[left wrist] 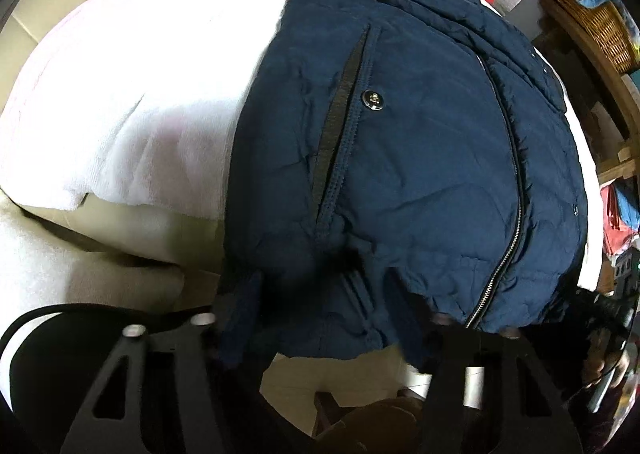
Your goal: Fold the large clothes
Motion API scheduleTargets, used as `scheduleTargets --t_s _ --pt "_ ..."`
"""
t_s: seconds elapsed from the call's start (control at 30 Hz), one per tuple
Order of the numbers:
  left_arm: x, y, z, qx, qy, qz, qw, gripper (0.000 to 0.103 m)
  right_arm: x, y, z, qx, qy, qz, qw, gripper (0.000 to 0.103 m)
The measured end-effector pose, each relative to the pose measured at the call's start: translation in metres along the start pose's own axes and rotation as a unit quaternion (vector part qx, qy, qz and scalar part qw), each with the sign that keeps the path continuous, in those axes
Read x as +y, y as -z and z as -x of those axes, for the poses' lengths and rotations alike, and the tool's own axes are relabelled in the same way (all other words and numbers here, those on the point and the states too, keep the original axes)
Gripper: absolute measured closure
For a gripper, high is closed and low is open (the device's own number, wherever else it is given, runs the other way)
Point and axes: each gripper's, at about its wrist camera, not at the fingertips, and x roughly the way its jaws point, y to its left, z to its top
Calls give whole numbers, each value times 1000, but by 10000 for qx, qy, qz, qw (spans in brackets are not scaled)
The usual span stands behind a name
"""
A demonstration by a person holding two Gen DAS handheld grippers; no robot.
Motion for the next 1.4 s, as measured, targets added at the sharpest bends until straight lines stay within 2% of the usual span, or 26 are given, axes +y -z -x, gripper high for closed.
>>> scheduleTargets --t_s 0.07,0.13,0.2,0.23,0.27,0.37,0.43,0.47,0.5,0.53,0.57,0.67,0.77,0.83,0.9,0.93,1.03,1.07,1.1,1.13,1.17,1.23,1.33,1.4 --pt "5 0 4 -5 114 70 9999 62 7 2 6 -91 -164 198 9996 68" --pt "9 -1 5 0 214 134 9997 62 4 1 5 -77 -152 114 9998 68" --pt "11 -1 4 54 247 173 9995 62 -5 -1 -2 72 -106 -141 9998 63" --pt "11 -1 3 91 232 155 9996 61 -10 -2 -7 221 -167 -304 9992 57" --pt "8 0 0 176 192 85 9996 56 -11 -2 -10 330 -244 -368 9985 47" --pt "-1 2 -7 377 53 -155 9992 50 -2 1 -14 325 -79 -103 9994 45" --pt "-3 2 -10 413 59 -158 9990 50 5 5 -12 240 -52 98 9997 66" --pt "-3 1 -10 405 94 -133 9990 54 8 6 -9 191 -40 189 9996 77" --pt "-2 0 -10 391 144 -93 9991 59 12 7 -3 123 -22 277 9995 80" --pt "0 -1 -7 375 212 -59 9991 69 16 9 3 52 -45 371 9993 80" --pt "1 -3 -6 365 283 -27 9989 73 19 10 9 -9 -92 454 9989 80" --pt "12 -8 0 302 544 175 9979 73 22 10 22 -121 -243 664 9974 80" --pt "19 -13 0 332 523 286 9977 73 14 11 15 118 -275 544 9981 80" --pt "24 -11 -4 503 492 341 9969 69 9 10 8 278 -249 358 9987 77" --pt "21 -13 -10 573 388 305 9971 56 8 8 3 340 -159 259 9990 76" --pt "19 -14 -13 598 364 301 9971 49 11 9 1 365 -158 267 9989 72" --pt "12 -15 -20 634 245 270 9973 47 21 10 4 282 -52 416 9987 70" --pt "9 -16 -22 623 225 250 9975 48 26 10 8 217 6 503 9985 74" --pt "9 -16 -22 592 223 250 9977 51 27 10 12 156 37 574 9982 78" --pt "8 -15 -22 558 228 257 9979 64 30 10 20 81 11 654 9978 80" --pt "9 -14 -20 538 208 299 9979 73 32 11 29 7 -53 707 9975 82" --pt "12 -14 -12 446 164 359 9982 74 39 12 45 -185 -206 835 9961 82" --pt "23 -19 18 27 115 324 9994 74 42 12 56 -293 -430 929 9943 82" --pt "26 -26 30 -136 -154 341 9992 62 35 10 48 -178 -354 805 9960 82"
